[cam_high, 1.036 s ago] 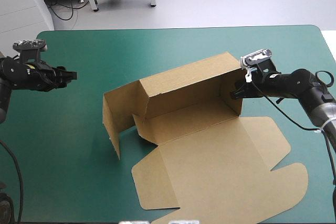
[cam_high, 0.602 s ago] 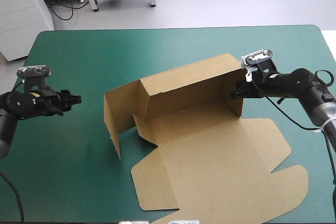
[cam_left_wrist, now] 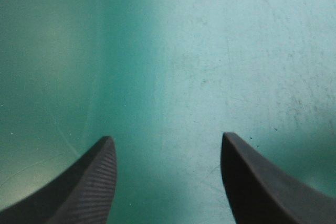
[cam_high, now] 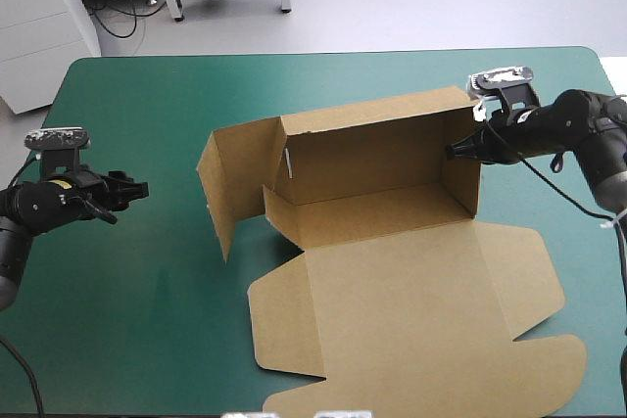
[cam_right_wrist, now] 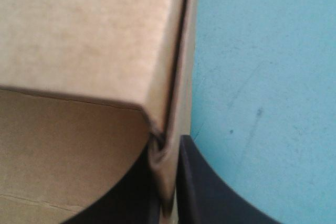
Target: Fold the box
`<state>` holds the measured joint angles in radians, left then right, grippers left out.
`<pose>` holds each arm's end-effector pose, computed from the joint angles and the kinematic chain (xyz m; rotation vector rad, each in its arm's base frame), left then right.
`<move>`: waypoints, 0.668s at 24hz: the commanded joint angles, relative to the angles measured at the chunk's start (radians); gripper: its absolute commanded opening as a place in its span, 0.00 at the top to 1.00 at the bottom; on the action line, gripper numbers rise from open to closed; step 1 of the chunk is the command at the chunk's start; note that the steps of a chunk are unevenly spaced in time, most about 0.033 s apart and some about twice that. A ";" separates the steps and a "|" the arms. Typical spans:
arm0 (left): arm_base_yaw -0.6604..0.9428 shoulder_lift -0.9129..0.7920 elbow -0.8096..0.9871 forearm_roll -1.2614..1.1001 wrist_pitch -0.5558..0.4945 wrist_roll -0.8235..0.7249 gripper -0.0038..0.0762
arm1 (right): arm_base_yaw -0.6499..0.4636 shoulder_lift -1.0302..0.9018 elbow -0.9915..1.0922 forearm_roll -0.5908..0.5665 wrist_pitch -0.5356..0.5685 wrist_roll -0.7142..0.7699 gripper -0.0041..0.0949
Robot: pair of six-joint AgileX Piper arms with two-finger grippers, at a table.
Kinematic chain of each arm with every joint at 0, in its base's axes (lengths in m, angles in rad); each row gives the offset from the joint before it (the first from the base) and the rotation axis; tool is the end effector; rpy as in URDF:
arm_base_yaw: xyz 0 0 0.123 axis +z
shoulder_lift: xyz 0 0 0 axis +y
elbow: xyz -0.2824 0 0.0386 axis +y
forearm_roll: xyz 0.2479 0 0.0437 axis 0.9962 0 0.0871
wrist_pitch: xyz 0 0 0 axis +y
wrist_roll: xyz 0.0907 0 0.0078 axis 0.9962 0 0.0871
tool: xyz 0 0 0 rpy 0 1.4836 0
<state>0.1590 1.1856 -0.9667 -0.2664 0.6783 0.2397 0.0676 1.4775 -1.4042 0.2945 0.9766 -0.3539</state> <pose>0.2434 0.0238 0.3240 -0.0711 2.3508 -0.1035 0.3122 0.0431 0.3617 -0.4124 2.4571 0.2555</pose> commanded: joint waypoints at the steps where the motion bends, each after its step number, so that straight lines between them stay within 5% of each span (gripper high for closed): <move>1: -0.002 -0.025 -0.025 -0.010 -0.048 0.001 0.43 | 0.004 0.011 -0.122 -0.024 0.134 0.054 0.98; 3: -0.002 -0.025 -0.025 -0.010 -0.048 0.001 0.43 | 0.004 0.066 -0.188 -0.034 0.261 0.062 0.98; 16: -0.002 -0.025 -0.025 -0.014 -0.046 0.001 0.43 | 0.006 0.208 -0.250 -0.072 0.271 0.144 0.98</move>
<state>0.1590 1.1856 -0.9667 -0.2660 0.6783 0.2397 0.0676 1.6964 -1.6239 0.1999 1.2120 -0.2184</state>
